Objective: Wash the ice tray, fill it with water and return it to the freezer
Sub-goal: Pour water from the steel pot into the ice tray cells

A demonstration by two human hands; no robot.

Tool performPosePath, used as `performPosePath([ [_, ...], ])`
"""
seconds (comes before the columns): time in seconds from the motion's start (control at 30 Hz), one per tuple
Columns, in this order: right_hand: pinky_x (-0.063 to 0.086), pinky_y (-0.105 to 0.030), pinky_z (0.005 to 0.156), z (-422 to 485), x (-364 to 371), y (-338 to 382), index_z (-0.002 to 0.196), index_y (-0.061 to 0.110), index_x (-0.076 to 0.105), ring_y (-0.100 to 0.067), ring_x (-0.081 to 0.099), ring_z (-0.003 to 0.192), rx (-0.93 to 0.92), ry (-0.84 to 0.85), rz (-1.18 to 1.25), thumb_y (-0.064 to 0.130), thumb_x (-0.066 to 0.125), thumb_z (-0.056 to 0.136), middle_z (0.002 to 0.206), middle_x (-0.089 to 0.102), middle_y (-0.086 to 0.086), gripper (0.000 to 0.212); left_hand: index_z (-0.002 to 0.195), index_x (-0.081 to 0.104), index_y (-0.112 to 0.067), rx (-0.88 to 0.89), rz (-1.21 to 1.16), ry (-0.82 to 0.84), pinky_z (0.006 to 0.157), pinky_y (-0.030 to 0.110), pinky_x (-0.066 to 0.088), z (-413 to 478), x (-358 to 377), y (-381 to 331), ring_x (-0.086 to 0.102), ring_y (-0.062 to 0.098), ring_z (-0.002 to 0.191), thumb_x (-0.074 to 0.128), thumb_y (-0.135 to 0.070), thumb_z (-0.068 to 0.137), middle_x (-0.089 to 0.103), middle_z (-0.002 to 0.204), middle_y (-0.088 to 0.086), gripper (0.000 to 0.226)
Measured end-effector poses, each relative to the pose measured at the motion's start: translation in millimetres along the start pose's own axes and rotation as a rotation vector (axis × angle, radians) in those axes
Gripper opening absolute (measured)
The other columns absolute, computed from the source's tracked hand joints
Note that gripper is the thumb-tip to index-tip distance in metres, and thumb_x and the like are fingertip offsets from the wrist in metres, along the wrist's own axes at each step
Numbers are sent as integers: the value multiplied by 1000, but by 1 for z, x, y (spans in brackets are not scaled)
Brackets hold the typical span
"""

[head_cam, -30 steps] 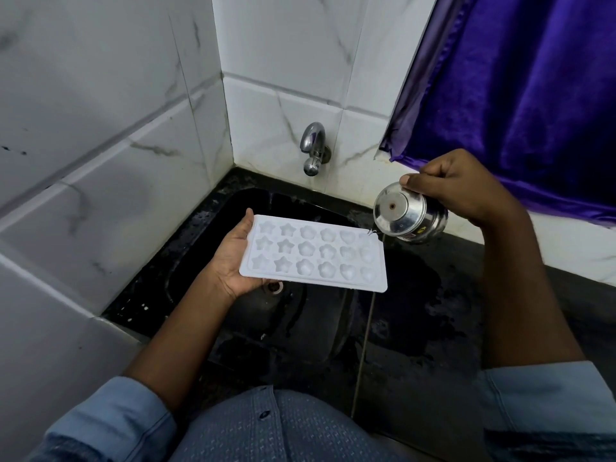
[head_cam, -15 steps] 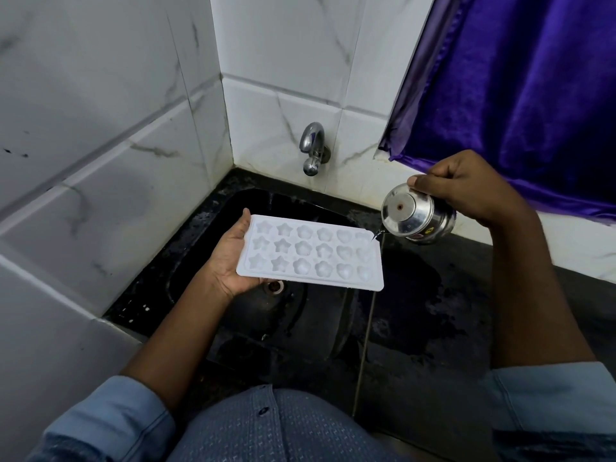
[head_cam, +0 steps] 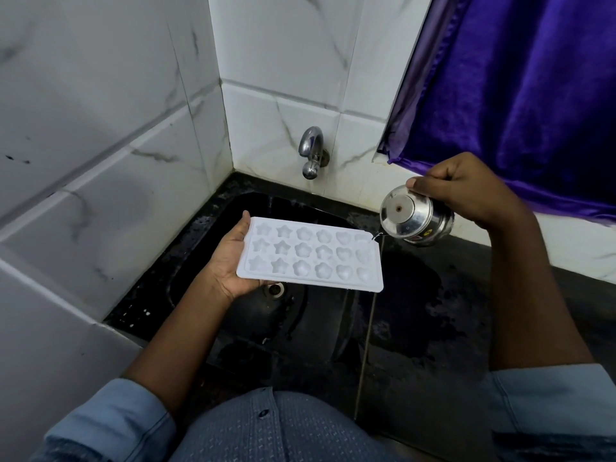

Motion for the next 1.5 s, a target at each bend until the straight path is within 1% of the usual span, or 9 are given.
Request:
performPosePath([
  [0.1, 40, -38, 58, -1, 1, 0, 72, -14, 62, -27, 47, 54, 7, -16, -1, 31, 74, 95, 69, 54, -38, 52, 124, 79, -14, 4, 7, -3, 93, 62, 59, 1, -2, 0, 68, 40, 123, 41, -74, 100, 65, 143, 19, 75],
  [0.2, 40, -36, 59, -2, 1, 1, 71, -12, 63, -26, 48, 54, 10, -18, 1, 29, 74, 96, 68, 55, -37, 49, 125, 78, -13, 6, 3, -4, 96, 62, 57, 1, -3, 0, 67, 40, 125, 41, -74, 100, 64, 144, 19, 75],
  [0.47, 40, -42, 59, -12, 1, -1, 73, -15, 62, -31, 47, 55, 17, -1, 1, 33, 75, 95, 68, 54, -40, 54, 123, 79, -12, 15, -6, -6, 95, 63, 57, 0, -2, -3, 69, 41, 123, 41, -74, 100, 65, 143, 20, 76],
  [0.6, 42, -43, 58, -19, 1, 1, 72, -13, 63, -48, 49, 54, 10, 15, -14, 34, 75, 95, 67, 57, -38, 54, 121, 80, -13, 22, 1, -9, 93, 63, 57, 0, -4, -4, 70, 41, 121, 41, -74, 99, 66, 141, 19, 76],
  [0.9, 41, -40, 57, -27, -2, 13, 70, -11, 64, -29, 48, 53, -13, 21, -23, 33, 75, 95, 65, 58, -35, 52, 121, 80, -14, 26, 13, -27, 96, 64, 55, 1, -6, -3, 69, 41, 122, 40, -75, 99, 66, 142, 19, 76],
  [1.07, 44, -51, 53, -27, -4, 15, 70, -12, 62, -40, 46, 50, -15, 19, -35, 36, 75, 95, 64, 56, -35, 56, 123, 79, -14, 20, 6, -21, 101, 63, 53, 0, -6, -2, 67, 41, 126, 42, -75, 99, 65, 144, 18, 75],
  [1.17, 43, -51, 52, -28, -5, 16, 70, -11, 62, -37, 45, 49, -20, 22, -43, 48, 75, 89, 64, 55, -35, 64, 124, 79, -14, 19, -7, -4, 96, 63, 57, -1, -5, -1, 67, 41, 125, 41, -75, 99, 64, 144, 19, 76],
  [1.23, 45, -53, 52, -28, -5, 17, 71, -11, 63, -45, 48, 52, -20, 18, -52, 54, 72, 85, 66, 57, -36, 68, 122, 80, -13, 18, -13, 0, 90, 63, 60, -2, -3, 0, 69, 41, 121, 41, -74, 100, 65, 143, 19, 76],
  [1.5, 45, -53, 53, -28, -4, 16, 72, -13, 62, -50, 48, 56, -30, 5, -68, 41, 75, 93, 67, 56, -37, 59, 119, 81, -12, 20, -18, -9, 88, 61, 61, -4, -1, 2, 71, 41, 119, 40, -73, 100, 66, 141, 19, 76],
])
Point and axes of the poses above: each hand's wrist, its own z-axis towards the middle knuckle, its own x-axis out of the palm, y = z × x, the point moved 1 cm from there along z, towards the middle knuckle
